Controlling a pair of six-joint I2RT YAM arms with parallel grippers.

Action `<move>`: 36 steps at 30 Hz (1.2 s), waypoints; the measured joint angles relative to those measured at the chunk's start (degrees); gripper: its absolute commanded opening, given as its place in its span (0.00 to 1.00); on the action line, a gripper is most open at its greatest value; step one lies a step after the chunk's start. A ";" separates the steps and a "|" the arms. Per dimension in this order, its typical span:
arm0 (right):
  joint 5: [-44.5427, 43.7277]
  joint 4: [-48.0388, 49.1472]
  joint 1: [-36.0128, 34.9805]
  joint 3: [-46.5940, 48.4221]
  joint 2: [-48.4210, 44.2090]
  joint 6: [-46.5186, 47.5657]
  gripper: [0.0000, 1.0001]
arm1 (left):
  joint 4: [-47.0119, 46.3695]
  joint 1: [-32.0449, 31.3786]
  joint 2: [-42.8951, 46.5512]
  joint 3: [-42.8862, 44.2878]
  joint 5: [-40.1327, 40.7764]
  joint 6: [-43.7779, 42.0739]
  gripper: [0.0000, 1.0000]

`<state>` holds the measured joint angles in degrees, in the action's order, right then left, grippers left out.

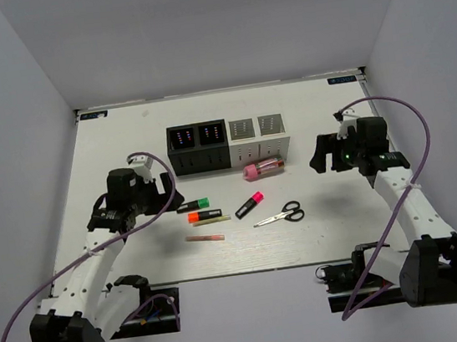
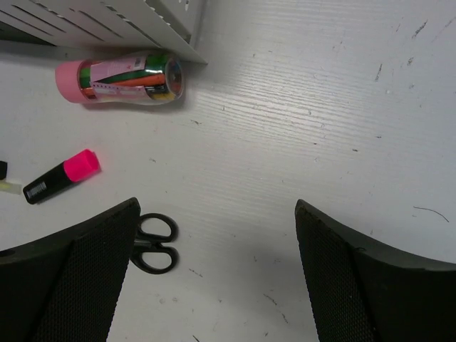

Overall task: Sort the stationery into containers
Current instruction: Move the stationery to the center of the board.

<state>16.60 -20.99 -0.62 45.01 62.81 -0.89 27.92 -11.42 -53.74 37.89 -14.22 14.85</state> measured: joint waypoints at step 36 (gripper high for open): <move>13.77 -7.67 -0.02 -0.22 -4.26 13.42 0.90 | 8.87 -37.20 -46.80 43.28 11.58 -23.30 0.30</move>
<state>30.37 -28.67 -0.64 44.80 58.54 12.53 36.80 -48.62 -100.53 81.17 -2.63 -8.45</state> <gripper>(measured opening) 0.902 0.213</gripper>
